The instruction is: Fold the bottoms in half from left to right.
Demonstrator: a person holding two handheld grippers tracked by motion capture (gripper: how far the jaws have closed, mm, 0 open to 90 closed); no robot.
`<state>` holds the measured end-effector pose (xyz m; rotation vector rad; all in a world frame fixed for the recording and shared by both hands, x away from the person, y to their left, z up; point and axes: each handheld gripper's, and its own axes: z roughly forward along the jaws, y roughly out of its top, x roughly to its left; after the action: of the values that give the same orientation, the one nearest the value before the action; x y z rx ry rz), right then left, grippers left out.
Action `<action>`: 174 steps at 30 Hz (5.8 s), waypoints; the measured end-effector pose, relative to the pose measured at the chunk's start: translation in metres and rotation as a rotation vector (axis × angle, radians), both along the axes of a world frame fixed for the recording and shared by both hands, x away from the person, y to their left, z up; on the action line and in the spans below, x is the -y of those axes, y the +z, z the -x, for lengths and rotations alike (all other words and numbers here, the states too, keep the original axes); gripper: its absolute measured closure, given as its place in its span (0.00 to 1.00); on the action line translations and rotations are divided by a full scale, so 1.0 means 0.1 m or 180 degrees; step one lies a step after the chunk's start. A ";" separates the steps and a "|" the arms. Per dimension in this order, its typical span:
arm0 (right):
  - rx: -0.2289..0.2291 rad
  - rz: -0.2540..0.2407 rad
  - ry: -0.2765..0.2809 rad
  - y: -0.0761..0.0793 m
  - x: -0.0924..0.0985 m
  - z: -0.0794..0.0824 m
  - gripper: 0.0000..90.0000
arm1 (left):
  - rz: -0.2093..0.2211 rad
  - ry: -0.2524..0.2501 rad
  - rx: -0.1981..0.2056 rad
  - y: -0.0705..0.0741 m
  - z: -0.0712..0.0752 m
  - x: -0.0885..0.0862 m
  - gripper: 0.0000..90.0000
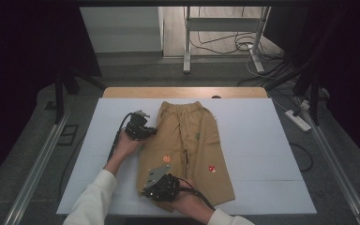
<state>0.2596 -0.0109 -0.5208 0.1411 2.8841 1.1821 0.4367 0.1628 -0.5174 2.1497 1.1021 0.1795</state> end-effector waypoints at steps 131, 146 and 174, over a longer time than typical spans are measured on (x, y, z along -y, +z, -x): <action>-0.0037 -0.0330 -0.0872 0.29 1.48 -0.11 0.95 | 0.0580 -0.0111 0.0386 0.37 0.12 0.15 0.92; -0.0018 -0.0357 -0.0965 0.32 1.65 -0.08 0.95 | 0.0608 -0.0145 0.0419 0.38 0.14 0.27 0.91; 0.0004 -0.0356 -0.1086 0.31 1.85 -0.05 0.95 | 0.0663 -0.0167 0.0465 0.37 0.12 0.42 0.91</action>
<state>0.2647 -0.1956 -0.4897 0.6058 2.6453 1.2687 0.4247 0.1204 -0.4800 1.9456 0.9372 0.1860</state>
